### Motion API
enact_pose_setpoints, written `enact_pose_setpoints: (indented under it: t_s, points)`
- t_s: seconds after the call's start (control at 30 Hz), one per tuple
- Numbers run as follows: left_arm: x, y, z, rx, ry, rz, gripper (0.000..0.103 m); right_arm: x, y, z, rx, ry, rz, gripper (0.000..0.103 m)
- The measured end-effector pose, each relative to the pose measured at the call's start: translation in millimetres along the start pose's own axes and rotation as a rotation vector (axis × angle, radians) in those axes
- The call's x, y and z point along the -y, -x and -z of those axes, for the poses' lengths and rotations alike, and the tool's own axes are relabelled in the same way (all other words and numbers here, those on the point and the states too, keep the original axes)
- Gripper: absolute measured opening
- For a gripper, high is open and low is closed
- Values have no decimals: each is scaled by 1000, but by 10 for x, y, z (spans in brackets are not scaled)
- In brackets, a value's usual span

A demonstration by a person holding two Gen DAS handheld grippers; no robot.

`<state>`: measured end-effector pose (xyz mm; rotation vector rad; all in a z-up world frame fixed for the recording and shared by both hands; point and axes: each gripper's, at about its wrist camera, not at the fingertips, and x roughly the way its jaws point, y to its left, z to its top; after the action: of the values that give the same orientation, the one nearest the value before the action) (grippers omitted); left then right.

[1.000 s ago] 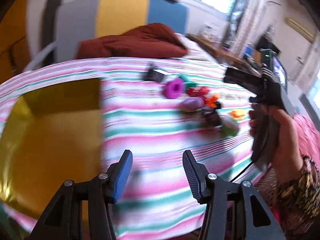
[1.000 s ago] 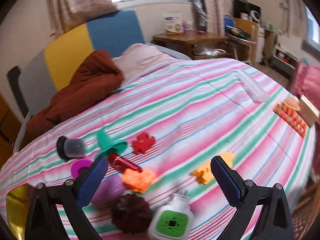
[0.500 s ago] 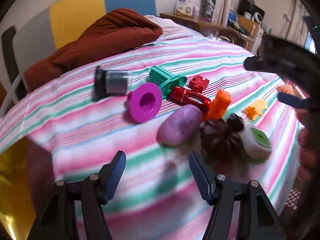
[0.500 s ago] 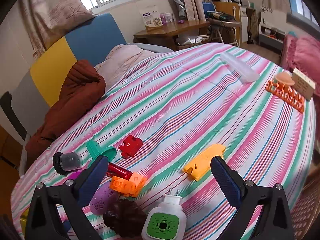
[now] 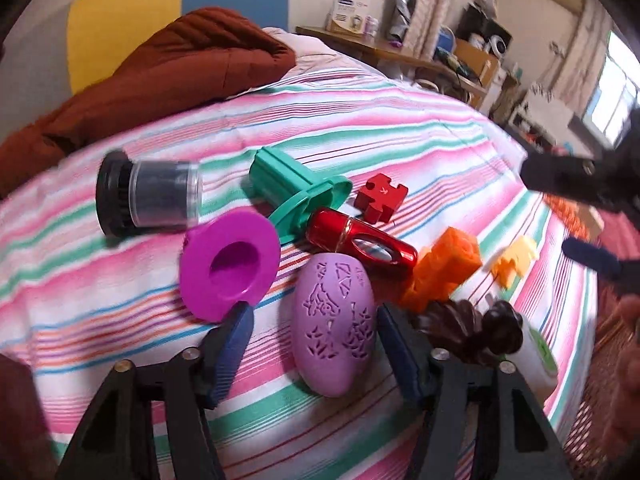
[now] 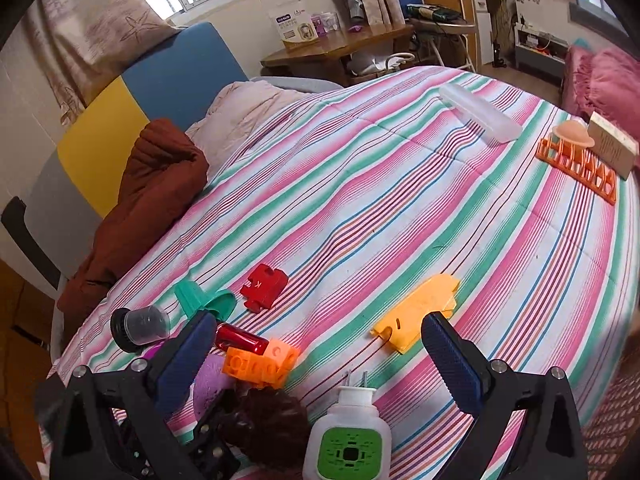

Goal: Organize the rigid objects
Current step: 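Grasp the purple oval soap box with the left tool while the right tool grasps the brown spiky brush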

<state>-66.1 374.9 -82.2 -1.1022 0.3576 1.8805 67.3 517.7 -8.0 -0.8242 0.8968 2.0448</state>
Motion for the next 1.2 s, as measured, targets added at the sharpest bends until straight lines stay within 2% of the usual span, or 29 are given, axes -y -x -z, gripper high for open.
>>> enact_pose_setpoints:
  t_s: [0.13, 0.23, 0.43, 0.63, 0.77, 0.83, 0.87, 1.03, 1.1, 1.2]
  points:
    - [21, -4, 40, 35, -19, -40, 43, -17, 0, -1, 4, 8, 3, 103]
    - [45, 53, 124, 53, -61, -66, 43, -41, -19, 7, -7, 20, -9, 103]
    - [-59, 255, 365, 88, -16, -71, 43, -85, -62, 44, -44, 27, -65, 103]
    - [-136, 485, 658, 121, 32, -119, 43, -131, -168, 138, -132, 47, -101, 103]
    - [-108, 629, 864, 138, 11, -158, 43, -200, -124, 186, -120, 103, -98, 103]
    - [-95, 689, 959, 147, 15, -163, 43, -255, -67, 219, -114, 149, -99, 98]
    - [-113, 718, 1004, 156, 24, -161, 43, -282, -32, 252, -116, 173, -101, 93]
    - [-147, 825, 1183, 198, 39, -160, 43, -480, 6, 523, -159, 349, -106, 78]
    - [-137, 863, 1255, 215, 34, -167, 43, -544, -96, 604, -191, 407, -78, 61]
    - [-143, 890, 1296, 226, 36, -165, 43, -563, -201, 621, -197, 446, -37, 49]
